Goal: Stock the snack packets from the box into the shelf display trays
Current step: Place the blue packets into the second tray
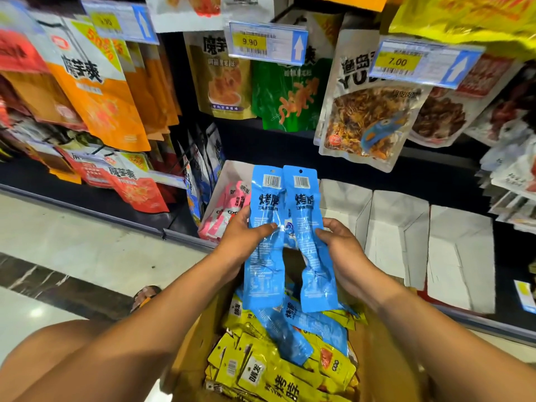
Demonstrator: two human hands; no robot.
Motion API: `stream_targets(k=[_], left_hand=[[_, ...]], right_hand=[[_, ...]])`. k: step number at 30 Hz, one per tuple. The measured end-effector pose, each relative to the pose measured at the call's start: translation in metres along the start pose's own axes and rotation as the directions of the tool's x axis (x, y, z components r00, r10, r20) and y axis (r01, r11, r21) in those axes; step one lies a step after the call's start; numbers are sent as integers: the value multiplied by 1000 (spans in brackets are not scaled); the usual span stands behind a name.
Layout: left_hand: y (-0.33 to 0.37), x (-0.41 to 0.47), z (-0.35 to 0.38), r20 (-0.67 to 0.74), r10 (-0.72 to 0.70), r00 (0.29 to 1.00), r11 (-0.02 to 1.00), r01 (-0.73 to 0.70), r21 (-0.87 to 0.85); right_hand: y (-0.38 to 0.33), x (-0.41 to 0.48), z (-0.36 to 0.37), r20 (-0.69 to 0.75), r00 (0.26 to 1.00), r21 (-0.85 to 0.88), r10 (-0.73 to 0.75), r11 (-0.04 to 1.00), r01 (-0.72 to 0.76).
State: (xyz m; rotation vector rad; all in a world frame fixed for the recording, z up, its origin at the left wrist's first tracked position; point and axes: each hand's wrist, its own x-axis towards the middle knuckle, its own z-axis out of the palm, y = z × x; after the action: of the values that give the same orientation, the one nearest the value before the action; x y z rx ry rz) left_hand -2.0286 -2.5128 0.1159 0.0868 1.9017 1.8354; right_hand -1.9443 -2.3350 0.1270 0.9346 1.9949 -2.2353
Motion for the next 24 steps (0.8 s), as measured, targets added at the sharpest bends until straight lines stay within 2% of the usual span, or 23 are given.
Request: stream_targets(k=[3, 5, 8, 10, 15, 20, 24], left_hand=[[1, -1, 0, -4, 5, 1000, 1000, -5, -8], [2, -1, 0, -9, 6, 1000, 1000, -6, -22], [4, -2, 0, -6, -3, 1000, 999, 3, -36], [4, -2, 0, -11, -24, 1000, 999, 23, -49], [7, -3, -2, -2, -105, 994, 988, 104, -118], [7, -1, -4, 42, -207, 978, 957, 211, -198], [14, -10, 1, 89, -220, 971, 951, 234, -203]], right_hand=[[-1, -2, -2, 72, 997, 84, 27, 996, -33], [2, 0, -3, 135, 990, 59, 50, 997, -58], [0, 0, -2, 127, 992, 62, 10, 998, -18], [-4, -2, -2, 127, 990, 67, 65, 995, -74], [-2, 0, -3, 130, 982, 223, 140, 961, -167], [-3, -1, -4, 103, 992, 195, 74, 976, -93], [-1, -1, -6, 55, 998, 148, 24, 988, -32]])
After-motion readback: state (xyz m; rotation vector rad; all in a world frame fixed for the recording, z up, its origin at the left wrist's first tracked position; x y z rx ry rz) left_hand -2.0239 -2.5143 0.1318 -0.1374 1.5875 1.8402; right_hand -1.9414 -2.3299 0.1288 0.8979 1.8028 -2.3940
